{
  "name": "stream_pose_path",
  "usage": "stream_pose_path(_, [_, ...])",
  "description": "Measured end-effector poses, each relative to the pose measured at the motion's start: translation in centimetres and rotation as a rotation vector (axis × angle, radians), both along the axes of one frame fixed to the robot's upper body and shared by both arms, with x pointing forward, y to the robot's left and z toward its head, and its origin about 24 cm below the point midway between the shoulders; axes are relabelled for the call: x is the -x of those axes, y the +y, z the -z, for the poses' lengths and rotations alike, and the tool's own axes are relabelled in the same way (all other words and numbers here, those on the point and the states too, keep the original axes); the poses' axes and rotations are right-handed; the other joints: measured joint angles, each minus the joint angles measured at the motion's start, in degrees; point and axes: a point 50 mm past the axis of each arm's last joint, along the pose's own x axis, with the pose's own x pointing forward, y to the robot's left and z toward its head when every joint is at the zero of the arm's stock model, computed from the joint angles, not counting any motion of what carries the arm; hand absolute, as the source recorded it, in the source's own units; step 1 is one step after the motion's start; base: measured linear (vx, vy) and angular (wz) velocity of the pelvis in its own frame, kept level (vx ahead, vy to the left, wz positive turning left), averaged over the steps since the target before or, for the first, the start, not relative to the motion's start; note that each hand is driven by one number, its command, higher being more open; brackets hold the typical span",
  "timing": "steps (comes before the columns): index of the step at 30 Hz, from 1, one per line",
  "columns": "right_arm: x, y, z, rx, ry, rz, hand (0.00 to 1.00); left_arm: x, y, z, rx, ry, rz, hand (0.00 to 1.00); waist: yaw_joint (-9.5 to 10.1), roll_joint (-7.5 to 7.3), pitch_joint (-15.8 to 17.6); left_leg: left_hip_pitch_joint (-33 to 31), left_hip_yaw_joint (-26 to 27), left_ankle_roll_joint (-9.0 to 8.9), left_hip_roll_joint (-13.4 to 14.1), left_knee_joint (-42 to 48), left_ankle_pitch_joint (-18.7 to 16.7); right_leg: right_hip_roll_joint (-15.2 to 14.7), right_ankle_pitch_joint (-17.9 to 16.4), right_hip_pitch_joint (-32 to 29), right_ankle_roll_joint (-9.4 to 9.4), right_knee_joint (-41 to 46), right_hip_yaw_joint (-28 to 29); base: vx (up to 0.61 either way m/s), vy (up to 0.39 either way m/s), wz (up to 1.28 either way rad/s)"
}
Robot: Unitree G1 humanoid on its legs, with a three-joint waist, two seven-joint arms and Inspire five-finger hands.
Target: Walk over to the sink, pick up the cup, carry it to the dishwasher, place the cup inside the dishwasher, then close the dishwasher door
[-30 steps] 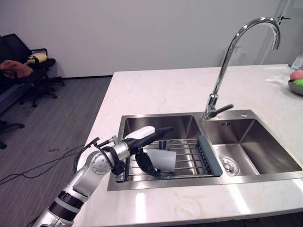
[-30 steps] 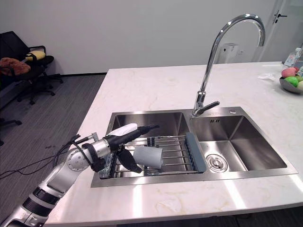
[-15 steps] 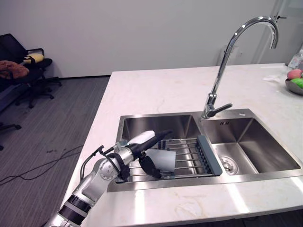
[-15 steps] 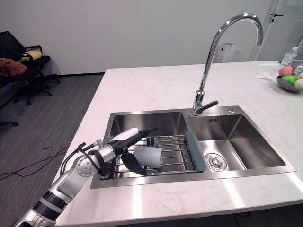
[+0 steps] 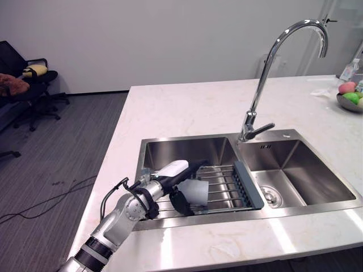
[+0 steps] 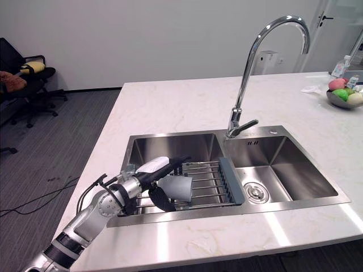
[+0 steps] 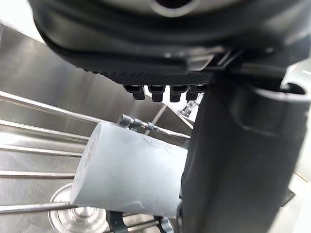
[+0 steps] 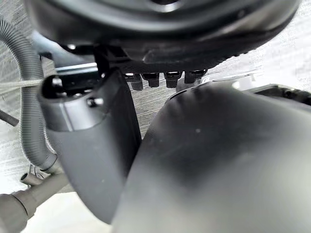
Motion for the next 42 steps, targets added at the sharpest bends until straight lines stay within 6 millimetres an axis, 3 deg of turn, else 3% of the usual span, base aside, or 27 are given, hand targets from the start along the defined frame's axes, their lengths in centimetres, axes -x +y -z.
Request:
stream_pose_path(17, [-0.3,0.1,0.0,0.003,0.032,-0.022,1.0,-0.4,-1.3,0.5,-0.088,-0.07,-0.013,1.0,0.0,-0.41,0.2,0.2,0.0,0.7,-1.0,-0.4,0.5,-0.9,0.4,0.0,0.41,-0.3,0.0,0.0,0.0,0.0])
stream_pose_path(25, [-0.5,0.2,-0.1,-0.003,0.05,-0.043,1.0,-1.9,-1.7,0.6,-0.154,0.031,-0.027,1.0,-0.1,-0.45,0.2,0.3,0.0,0.94,-1.1,-0.5,0.7,-0.9,0.8,0.0,0.24,-0.4,0.2,0.0,0.0,0.0])
stream_pose_path(26, [-0.5,0.2,-0.1,-0.004,0.05,-0.045,1.0,-2.1,-1.6,0.6,-0.163,0.041,-0.028,0.0,-0.13,-0.45,0.2,0.3,0.0,0.94,-1.1,-0.5,0.7,-0.9,0.8,0.0,0.24,-0.4,0.2,0.0,0.0,0.0])
stream_pose_path(42, [-1.4,0.6,-0.2,-0.024,0.077,-0.147,1.0,-4.2,-0.7,0.9,-0.25,0.252,-0.102,0.0,-1.93,-0.4,-0.9,0.0,1.3,0.66,-0.8,-0.5,0.5,-0.4,0.9,-1.1,0.27,-0.4,1.5,0.0,-0.005,-0.03])
